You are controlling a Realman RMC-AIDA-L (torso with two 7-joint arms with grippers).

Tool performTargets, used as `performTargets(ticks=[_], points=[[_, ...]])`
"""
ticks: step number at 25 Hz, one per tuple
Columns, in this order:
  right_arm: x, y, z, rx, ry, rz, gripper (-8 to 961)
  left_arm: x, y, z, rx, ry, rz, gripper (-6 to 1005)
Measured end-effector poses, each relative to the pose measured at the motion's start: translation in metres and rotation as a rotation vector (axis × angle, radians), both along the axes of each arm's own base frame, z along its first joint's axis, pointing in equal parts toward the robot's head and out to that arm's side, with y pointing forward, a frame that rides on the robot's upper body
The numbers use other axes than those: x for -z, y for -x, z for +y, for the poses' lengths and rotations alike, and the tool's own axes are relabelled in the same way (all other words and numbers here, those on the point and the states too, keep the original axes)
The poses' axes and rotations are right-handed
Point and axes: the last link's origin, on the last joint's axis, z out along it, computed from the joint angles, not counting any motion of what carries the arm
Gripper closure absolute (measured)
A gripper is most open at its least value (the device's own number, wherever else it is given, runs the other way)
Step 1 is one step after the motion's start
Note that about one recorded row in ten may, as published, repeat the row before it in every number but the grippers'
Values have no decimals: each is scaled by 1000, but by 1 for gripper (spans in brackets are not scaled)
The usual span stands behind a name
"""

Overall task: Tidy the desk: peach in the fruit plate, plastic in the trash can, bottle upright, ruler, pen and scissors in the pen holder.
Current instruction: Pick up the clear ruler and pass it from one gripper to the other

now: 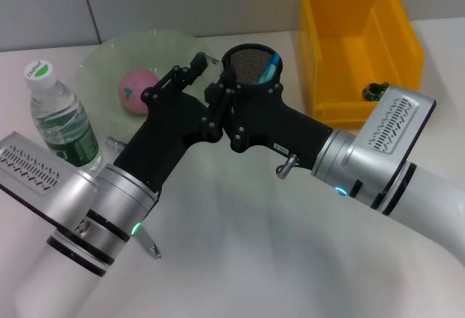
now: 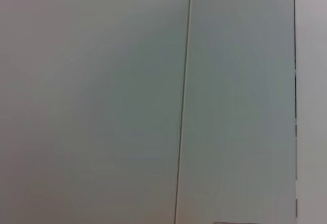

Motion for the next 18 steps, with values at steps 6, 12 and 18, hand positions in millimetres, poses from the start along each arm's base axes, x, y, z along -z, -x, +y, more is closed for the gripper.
performTargets(ticks=[6,12,18], points=[[0,-1,0,3,-1,1,939,0,-2,0,9,-1,-3,608],[-1,-1,1,3,-7,2,940,-2,-1,1,-4,0,-20,512],[-4,-2,-1,7,-19,20,943,-4,1,-3,41,39,-44,375]])
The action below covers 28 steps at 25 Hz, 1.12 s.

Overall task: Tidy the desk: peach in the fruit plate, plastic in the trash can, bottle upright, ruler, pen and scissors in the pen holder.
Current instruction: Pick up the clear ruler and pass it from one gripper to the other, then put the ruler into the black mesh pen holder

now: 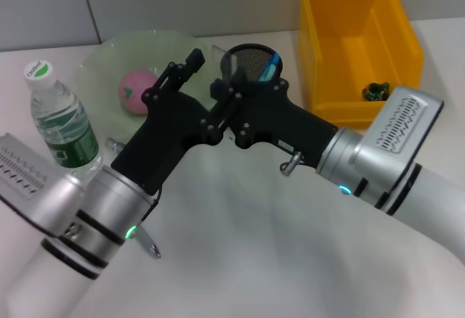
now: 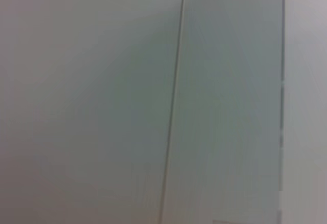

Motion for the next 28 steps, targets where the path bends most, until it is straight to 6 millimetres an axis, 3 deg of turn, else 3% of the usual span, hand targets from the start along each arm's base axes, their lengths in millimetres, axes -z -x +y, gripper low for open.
performTargets(ticks=[10,28], points=[[-24,-13,-11,-5,-90,100,944,-20,28,-3,38,158,-78,177],[-66,-16,-15,-54,-202,280,944,-42,57,-6,74,249,-29,183]])
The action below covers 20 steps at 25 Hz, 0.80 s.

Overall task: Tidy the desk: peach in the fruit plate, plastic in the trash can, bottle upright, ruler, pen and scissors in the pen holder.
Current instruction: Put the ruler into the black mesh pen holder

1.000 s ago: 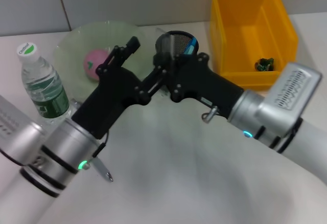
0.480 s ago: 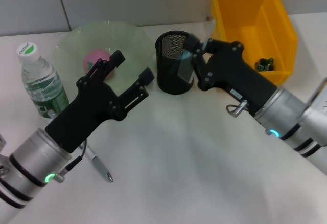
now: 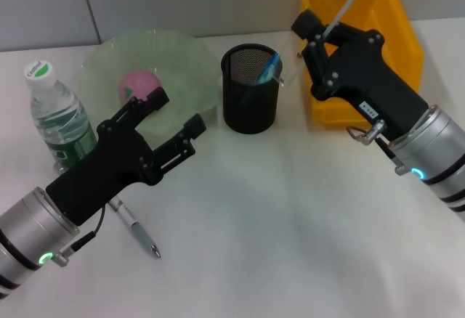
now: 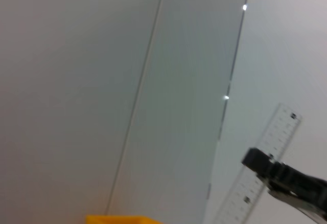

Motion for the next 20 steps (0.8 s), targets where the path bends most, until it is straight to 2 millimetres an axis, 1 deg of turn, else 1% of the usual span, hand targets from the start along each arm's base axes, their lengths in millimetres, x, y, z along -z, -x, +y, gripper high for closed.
performTargets(ticks=[9,13,19,20], points=[[-5,4,5,-9,-23,19,944,-6,7,-1,28,56,35,183],[-11,5,8,-13,-36,33,943,-9,12,-1,40,75,71,183],[-23,0,20,9,9,62,943,-9,14,-2,48,96,94,183],[-25,0,23,15,22,65,943,-11,18,-2,64,122,132,183]])
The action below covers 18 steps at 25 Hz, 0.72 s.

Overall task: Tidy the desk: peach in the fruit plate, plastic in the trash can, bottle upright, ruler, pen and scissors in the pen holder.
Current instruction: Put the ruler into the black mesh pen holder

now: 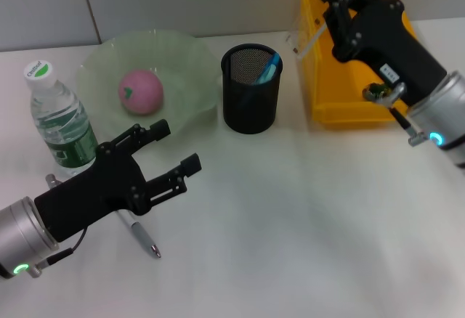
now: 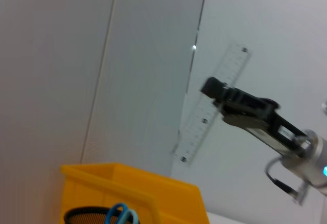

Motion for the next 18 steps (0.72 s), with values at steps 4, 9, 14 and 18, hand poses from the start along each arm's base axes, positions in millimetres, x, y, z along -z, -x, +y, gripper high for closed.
performTargets(ticks=[4,9,14,18], points=[[-11,-2,21,43,88,3,943,0,2,-1,16,18,31,183],[-19,4,48,97,223,-25,944,2,4,-4,20,17,37,183],[-18,12,71,174,337,-100,944,4,4,-6,23,24,42,183],[-14,18,80,195,374,-148,943,6,3,-7,35,19,50,184]])
